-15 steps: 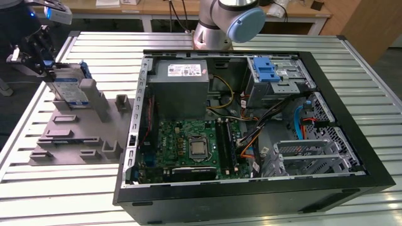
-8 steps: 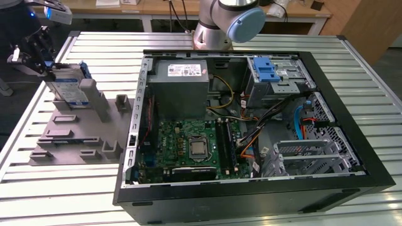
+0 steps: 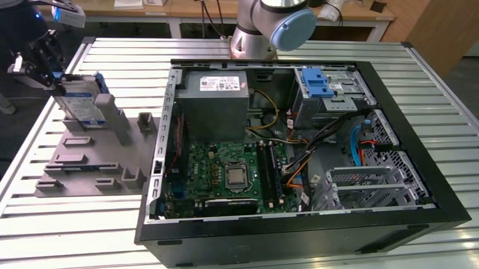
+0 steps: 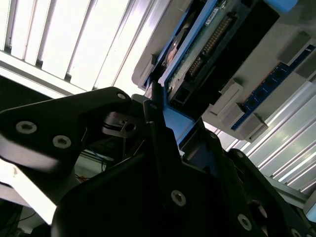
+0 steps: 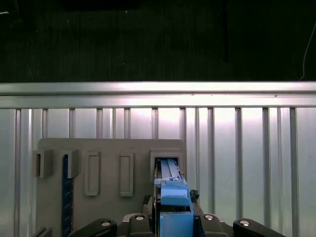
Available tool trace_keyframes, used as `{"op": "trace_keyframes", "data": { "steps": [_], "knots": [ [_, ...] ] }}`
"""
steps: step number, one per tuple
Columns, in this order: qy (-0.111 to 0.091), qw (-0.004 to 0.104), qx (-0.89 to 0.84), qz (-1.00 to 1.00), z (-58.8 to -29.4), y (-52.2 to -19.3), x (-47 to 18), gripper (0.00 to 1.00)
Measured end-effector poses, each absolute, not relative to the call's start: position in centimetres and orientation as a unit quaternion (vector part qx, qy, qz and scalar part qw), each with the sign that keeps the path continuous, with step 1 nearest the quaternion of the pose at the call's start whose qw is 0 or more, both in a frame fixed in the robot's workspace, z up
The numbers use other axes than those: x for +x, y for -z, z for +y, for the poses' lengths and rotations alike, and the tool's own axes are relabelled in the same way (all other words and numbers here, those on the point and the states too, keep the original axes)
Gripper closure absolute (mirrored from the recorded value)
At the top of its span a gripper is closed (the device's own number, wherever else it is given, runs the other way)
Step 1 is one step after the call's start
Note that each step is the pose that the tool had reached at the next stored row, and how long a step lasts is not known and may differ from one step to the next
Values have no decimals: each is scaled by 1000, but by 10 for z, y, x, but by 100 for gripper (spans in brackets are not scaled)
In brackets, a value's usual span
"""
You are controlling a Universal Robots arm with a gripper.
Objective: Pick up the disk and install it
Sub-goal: 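Pick up the disk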
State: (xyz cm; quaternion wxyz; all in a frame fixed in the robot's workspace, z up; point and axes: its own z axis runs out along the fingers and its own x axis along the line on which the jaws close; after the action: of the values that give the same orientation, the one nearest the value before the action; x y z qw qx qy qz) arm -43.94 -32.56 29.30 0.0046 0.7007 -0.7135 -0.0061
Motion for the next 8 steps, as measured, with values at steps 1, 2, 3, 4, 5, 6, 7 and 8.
{"op": "trace_keyframes", "data": {
  "steps": [1,2,3,4,5,6,7,8],
  "knots": [
    [6,5,701,-713,-326,-294,-439,64],
    [6,5,701,-713,-326,-296,-439,64],
    [6,5,701,-713,-326,-297,-439,64],
    [6,5,701,-713,-326,-297,-439,64],
    [6,4,701,-713,-326,-297,-439,64],
    [6,4,701,-713,-326,-297,-439,64],
    [6,5,701,-713,-326,-298,-439,64],
    [6,5,701,-713,-326,-298,-439,64]
  ]
}}
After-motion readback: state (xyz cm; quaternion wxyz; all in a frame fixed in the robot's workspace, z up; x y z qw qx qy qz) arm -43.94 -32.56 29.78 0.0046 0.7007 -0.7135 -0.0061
